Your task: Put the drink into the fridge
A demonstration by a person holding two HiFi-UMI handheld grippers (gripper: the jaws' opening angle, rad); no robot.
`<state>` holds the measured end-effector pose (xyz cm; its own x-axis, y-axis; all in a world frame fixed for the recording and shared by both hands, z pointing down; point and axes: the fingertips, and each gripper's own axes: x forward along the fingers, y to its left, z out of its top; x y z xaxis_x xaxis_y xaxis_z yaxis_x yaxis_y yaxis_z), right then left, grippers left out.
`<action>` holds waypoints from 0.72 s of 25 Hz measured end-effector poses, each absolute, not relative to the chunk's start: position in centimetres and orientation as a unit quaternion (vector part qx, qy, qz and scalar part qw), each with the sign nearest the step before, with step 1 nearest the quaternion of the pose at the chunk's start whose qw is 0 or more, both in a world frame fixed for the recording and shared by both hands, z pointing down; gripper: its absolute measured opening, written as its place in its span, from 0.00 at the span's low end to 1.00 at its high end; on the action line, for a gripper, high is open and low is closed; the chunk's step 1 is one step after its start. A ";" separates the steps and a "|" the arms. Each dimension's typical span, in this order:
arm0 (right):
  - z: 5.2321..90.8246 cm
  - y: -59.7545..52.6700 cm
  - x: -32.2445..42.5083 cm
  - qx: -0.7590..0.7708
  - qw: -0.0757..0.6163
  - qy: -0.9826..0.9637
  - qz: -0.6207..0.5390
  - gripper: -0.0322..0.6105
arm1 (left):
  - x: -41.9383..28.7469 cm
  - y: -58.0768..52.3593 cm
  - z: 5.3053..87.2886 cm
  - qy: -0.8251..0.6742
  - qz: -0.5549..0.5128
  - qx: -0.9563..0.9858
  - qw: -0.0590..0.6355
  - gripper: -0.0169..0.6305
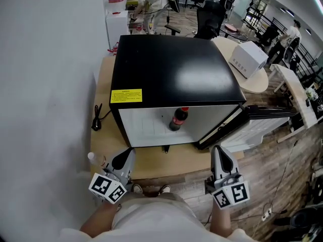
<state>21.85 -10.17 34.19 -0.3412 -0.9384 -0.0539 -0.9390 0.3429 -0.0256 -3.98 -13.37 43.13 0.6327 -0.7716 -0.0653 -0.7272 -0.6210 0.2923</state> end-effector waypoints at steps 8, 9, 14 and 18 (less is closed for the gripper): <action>34.7 -11.2 21.1 -0.563 0.038 0.826 -0.003 0.05 | -4.1 -13.6 43.1 -0.424 -0.089 0.894 0.116 0.05; 34.8 -11.3 21.0 -0.562 0.037 0.826 -0.002 0.05 | -4.2 -13.6 43.1 -0.425 -0.090 0.893 0.116 0.05; 34.9 -12.0 20.3 -0.559 0.033 0.829 0.005 0.05 | -5.0 -14.1 43.4 -0.433 -0.098 0.889 0.115 0.05; 35.3 -12.4 19.3 -0.552 0.029 0.833 0.003 0.05 | -5.7 -14.6 43.5 -0.438 -0.100 0.886 0.115 0.05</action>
<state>19.31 -12.37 35.25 -0.3883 -0.9201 -0.0514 -0.9205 0.3899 -0.0269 -5.70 -14.61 43.47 0.5963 -0.7991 -0.0769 -0.7531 -0.5900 0.2911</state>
